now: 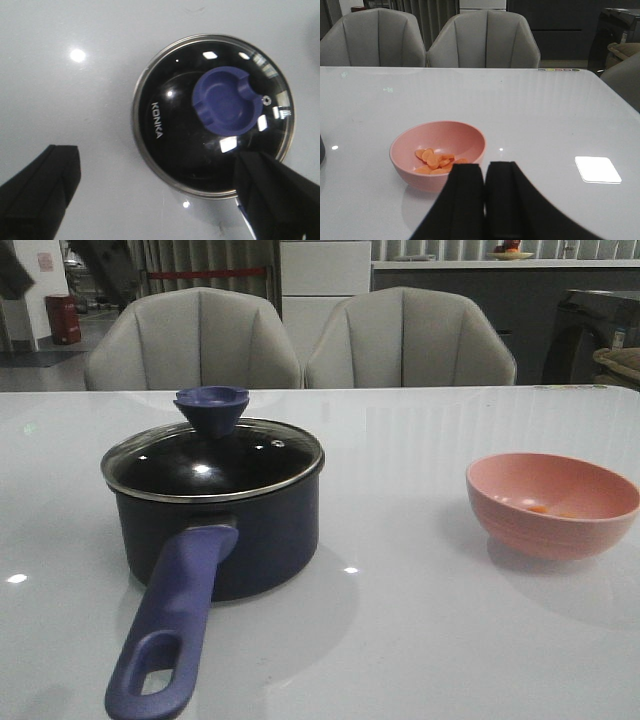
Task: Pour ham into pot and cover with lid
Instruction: 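Lower the left gripper onto the purple knob of the glass lid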
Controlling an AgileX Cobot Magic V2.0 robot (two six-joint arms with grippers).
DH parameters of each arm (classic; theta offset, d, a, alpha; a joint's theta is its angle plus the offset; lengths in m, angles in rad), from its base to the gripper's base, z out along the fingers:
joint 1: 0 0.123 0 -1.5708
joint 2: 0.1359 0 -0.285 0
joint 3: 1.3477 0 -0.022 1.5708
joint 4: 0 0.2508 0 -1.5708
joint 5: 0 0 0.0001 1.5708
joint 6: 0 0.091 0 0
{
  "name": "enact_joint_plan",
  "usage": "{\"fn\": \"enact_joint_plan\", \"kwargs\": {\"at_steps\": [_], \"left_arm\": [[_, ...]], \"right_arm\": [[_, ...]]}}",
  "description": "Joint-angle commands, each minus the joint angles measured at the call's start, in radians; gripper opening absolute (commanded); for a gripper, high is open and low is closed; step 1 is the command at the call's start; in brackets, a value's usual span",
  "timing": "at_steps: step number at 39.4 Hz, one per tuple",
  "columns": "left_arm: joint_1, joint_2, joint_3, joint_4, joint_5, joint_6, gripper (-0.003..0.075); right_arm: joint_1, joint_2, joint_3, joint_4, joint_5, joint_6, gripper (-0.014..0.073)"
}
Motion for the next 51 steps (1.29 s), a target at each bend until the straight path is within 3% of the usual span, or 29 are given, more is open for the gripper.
{"fn": "enact_joint_plan", "kwargs": {"at_steps": [1, 12, 27, 51], "left_arm": [[-0.044, 0.039, -0.122, -0.013, 0.008, -0.007, 0.0666], [-0.082, 0.212, -0.291, -0.018, 0.119, -0.073, 0.0676], [-0.088, 0.333, -0.398, -0.066, 0.191, -0.085, 0.0676], [-0.088, 0.437, -0.412, -0.076, 0.220, -0.098, 0.0669]], "right_arm": [[0.001, -0.018, 0.011, -0.010, -0.075, 0.001, 0.0159], [0.001, -0.018, 0.011, -0.010, -0.075, 0.001, 0.0159], [0.001, -0.018, 0.011, -0.010, -0.075, 0.001, 0.0159], [0.001, -0.018, 0.011, -0.010, -0.075, 0.001, 0.0159]]}}
